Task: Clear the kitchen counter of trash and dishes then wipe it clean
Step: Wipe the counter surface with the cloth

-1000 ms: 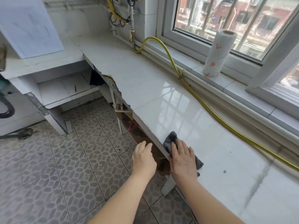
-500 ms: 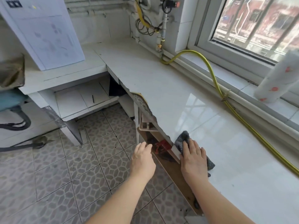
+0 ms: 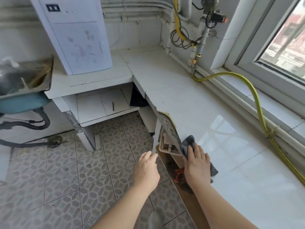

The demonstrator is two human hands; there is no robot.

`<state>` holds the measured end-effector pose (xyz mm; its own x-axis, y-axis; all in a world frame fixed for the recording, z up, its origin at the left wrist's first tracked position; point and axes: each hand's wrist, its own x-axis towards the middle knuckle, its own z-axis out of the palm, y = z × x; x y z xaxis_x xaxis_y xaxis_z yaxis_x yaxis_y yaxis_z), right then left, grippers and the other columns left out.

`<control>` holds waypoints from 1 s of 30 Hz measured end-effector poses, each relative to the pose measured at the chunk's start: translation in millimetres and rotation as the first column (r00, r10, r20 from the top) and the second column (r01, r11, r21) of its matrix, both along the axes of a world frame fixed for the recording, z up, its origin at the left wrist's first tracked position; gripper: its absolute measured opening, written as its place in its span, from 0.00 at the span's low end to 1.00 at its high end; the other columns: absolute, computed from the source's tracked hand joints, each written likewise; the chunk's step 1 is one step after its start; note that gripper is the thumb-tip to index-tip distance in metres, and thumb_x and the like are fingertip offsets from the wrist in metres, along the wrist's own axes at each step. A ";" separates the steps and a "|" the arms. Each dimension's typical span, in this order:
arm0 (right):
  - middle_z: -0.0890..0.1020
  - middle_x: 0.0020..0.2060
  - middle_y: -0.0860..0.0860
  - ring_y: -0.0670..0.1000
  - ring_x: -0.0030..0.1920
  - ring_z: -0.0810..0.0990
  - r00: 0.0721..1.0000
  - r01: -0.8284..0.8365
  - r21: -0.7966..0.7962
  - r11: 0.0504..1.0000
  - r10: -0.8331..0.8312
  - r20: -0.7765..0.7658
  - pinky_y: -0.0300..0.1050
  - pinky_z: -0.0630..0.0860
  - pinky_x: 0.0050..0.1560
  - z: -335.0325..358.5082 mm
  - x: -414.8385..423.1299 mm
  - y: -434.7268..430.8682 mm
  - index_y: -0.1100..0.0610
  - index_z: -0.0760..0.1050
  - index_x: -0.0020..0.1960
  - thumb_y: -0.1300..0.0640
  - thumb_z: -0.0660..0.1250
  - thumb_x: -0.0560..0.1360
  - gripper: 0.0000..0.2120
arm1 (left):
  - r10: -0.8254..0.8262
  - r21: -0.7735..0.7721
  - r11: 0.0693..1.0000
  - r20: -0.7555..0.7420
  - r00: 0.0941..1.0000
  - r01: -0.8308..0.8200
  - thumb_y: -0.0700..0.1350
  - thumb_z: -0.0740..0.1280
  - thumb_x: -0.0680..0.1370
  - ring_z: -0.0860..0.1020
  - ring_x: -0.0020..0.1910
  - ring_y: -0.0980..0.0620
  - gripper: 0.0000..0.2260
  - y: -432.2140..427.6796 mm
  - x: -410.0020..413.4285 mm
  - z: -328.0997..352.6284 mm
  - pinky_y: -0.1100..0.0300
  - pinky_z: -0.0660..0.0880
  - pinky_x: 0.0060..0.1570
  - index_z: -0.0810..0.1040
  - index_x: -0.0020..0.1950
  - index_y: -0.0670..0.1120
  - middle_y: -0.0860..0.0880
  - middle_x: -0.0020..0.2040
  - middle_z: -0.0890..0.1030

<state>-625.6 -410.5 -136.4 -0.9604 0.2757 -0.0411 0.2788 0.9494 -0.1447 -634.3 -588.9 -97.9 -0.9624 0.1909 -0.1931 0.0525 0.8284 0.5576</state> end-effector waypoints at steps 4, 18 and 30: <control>0.74 0.67 0.59 0.61 0.69 0.70 0.994 -0.062 0.023 0.998 0.064 -0.084 0.59 0.67 0.68 -8.1 -45.0 -0.8 0.60 0.73 0.67 0.49 0.54 0.77 0.24 | 0.019 -0.017 1.000 -0.008 1.000 -0.019 0.40 0.53 0.83 0.58 0.75 0.53 0.19 3.0 -46.7 13.1 0.59 0.59 0.71 0.64 0.74 0.48 0.51 0.75 0.62; 0.80 0.56 0.53 0.56 0.55 0.78 0.927 0.166 -0.844 0.510 -0.374 -0.043 0.45 0.72 0.56 38.7 -187.3 -25.2 0.58 0.77 0.61 0.62 0.60 0.79 0.13 | 0.168 0.242 0.939 0.302 0.939 -0.245 0.46 0.56 0.83 0.73 0.62 0.53 0.20 20.1 -158.7 20.2 0.61 0.71 0.61 0.65 0.75 0.51 0.50 0.73 0.68; 0.79 0.59 0.64 0.66 0.59 0.78 0.888 0.225 -0.797 -0.561 -0.218 0.404 0.67 0.70 0.63 74.0 -285.7 -131.1 0.60 0.74 0.65 0.49 0.61 0.78 0.21 | 0.097 0.615 0.339 0.730 0.676 -0.712 0.62 0.66 0.75 0.81 0.55 0.44 0.18 -59.4 -251.8 65.1 0.48 0.81 0.46 0.76 0.57 0.52 0.46 0.58 0.80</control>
<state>-911.3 -541.7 -62.4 -0.8075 0.0220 -0.5895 0.4033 -0.7086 -0.5789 -886.0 -648.3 -32.8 -0.7505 0.1519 -0.6432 -0.6594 -0.2361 0.7137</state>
